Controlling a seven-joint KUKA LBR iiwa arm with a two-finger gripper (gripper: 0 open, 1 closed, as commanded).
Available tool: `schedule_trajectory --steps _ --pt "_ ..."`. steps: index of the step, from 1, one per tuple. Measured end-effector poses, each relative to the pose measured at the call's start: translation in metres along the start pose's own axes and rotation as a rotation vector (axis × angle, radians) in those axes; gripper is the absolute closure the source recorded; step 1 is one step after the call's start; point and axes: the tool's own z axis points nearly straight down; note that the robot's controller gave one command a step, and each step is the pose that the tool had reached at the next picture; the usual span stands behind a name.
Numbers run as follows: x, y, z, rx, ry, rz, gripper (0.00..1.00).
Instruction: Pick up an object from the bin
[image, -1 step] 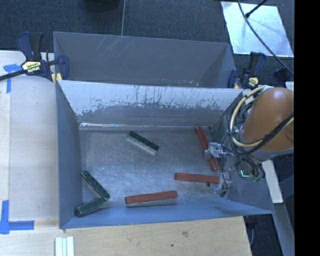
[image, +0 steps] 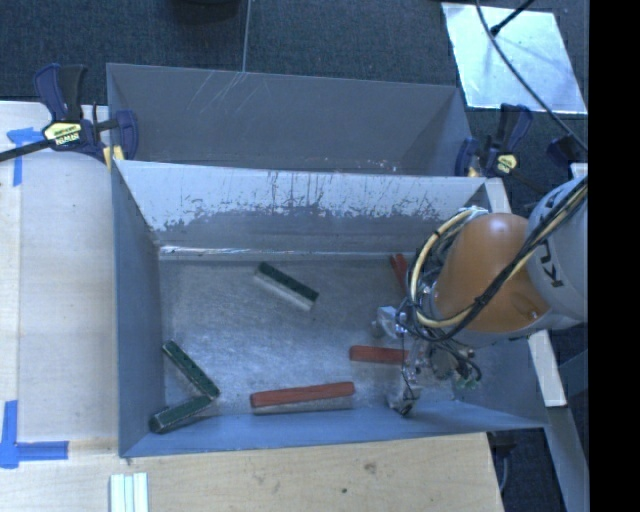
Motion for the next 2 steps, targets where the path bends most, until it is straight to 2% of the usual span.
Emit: schedule_trajectory --steps 1,2 --pt "-0.003 -0.003 -0.005 0.003 -0.01 0.002 1.0" --pt "-0.034 0.028 -0.14 0.003 -0.016 -0.041 1.0"
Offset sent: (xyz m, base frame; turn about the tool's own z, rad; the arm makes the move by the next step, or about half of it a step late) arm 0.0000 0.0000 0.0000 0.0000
